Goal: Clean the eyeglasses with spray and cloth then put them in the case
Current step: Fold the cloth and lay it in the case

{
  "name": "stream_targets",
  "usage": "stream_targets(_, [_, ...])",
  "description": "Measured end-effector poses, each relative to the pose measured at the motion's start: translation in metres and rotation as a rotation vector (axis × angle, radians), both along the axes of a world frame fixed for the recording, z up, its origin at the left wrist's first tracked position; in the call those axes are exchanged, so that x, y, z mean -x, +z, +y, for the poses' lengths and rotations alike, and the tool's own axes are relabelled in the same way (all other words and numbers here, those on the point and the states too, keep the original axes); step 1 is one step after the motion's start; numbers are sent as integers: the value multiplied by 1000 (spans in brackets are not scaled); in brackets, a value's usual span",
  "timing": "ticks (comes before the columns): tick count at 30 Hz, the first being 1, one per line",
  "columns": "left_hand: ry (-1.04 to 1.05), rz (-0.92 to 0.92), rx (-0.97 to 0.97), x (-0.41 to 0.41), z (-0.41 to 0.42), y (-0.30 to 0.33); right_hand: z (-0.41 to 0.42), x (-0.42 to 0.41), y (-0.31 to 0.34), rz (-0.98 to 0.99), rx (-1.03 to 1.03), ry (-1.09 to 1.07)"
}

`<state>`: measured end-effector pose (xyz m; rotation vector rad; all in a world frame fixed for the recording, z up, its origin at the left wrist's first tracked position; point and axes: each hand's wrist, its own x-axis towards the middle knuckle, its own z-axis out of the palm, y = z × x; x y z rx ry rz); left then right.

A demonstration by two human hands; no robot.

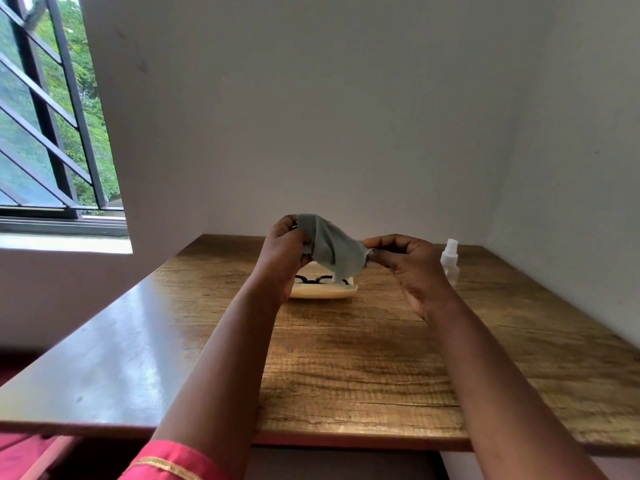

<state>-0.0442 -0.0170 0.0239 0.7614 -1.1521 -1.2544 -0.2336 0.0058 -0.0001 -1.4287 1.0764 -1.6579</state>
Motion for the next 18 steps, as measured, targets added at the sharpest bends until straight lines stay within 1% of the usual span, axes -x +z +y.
stream_targets(3, [6, -3, -9, 0, -1, 0, 0, 0, 0, 26, 9, -37])
stream_targets(7, [8, -5, -20, 0, 0, 0, 2, 0, 2, -1, 4, -51])
stream_targets(9, [6, -9, -17, 0, 1, 0, 1, -1, 3, -38, -4, -54])
stream_targets(11, [15, -19, -14, 1, 2, 1, 0, -1, 4, -116, -20, -53])
stream_targets(15, [12, -48, -20, 1, 5, 2, -4, 0, 5, -147, -32, -161])
stream_targets(18, [-7, -48, -24, 0, 5, 2, -1, 1, 6, -143, -40, -196])
